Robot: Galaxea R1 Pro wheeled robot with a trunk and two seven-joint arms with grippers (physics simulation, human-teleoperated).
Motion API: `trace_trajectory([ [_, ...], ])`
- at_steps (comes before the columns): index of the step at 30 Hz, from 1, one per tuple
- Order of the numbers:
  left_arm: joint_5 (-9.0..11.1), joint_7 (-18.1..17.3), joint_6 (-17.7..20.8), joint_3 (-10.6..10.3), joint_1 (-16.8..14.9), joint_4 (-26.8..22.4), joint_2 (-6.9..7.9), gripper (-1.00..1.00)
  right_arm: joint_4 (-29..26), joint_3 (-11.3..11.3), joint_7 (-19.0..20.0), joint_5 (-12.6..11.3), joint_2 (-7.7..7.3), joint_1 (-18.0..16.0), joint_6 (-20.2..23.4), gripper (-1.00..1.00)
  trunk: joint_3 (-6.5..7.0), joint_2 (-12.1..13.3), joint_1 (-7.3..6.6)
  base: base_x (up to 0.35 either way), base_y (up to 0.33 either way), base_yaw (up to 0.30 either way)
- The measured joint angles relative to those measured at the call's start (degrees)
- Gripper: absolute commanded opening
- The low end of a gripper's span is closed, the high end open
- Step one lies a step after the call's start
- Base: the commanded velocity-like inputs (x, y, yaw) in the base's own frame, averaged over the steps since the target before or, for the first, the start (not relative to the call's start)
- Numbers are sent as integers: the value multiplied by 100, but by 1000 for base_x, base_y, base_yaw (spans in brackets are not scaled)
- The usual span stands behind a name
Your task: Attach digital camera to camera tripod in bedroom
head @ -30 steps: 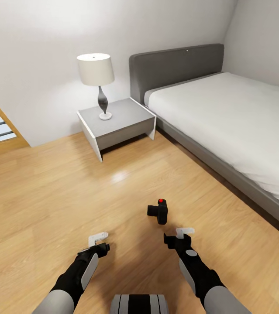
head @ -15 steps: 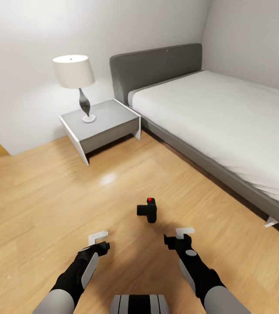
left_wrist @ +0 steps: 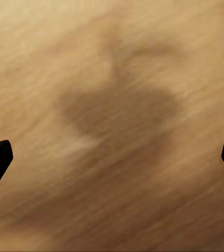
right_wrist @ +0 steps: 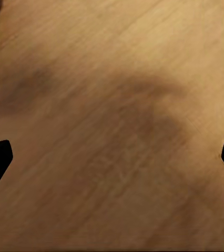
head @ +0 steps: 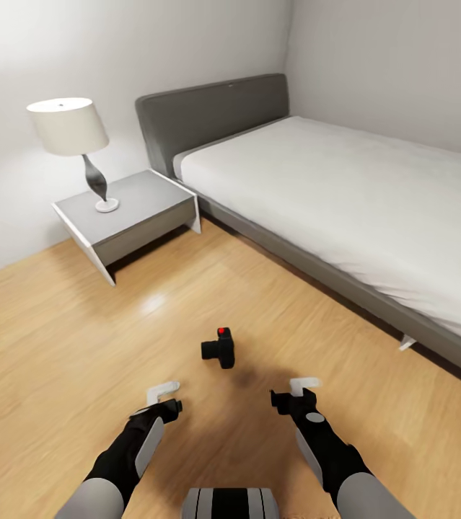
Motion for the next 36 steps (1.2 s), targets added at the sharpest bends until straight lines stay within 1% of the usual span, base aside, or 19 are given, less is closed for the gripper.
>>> trace_trajectory([
  [7,0,0,0,-6,-2,0,-20,100,-64,-11,3,-6,-5,-1,156,100,21,0,0,0,0,-294],
  [12,0,0,5,-8,-1,6,-28,100,-355,-17,0,-30,-10,0,459,100,36,0,0,13,0,-293],
  [13,0,0,6,-8,0,7,-29,100,-441,-19,1,-38,-14,0,589,100,40,0,-1,52,0,-292],
  [18,-6,0,5,-9,-1,6,-31,100,-569,-24,3,-50,-58,0,874,100,58,0,-1,53,0,-289],
  [23,-8,0,5,-9,-2,1,-31,100,-603,-59,1,-57,-75,0,956,100,78,0,0,18,0,-287],
  [28,-7,0,6,-8,-1,3,-31,100,-616,-183,-2,-60,-81,0,981,100,99,0,0,5,0,-256],
  [32,-5,-5,9,-12,0,0,-36,100,-619,-281,-7,-57,-73,-1,982,100,108,0,0,1,0,-108],
  [36,-4,-7,10,-15,-1,-1,-38,100,-623,-325,-11,-56,-78,-1,938,100,111,0,0,28,-9,-34],
])
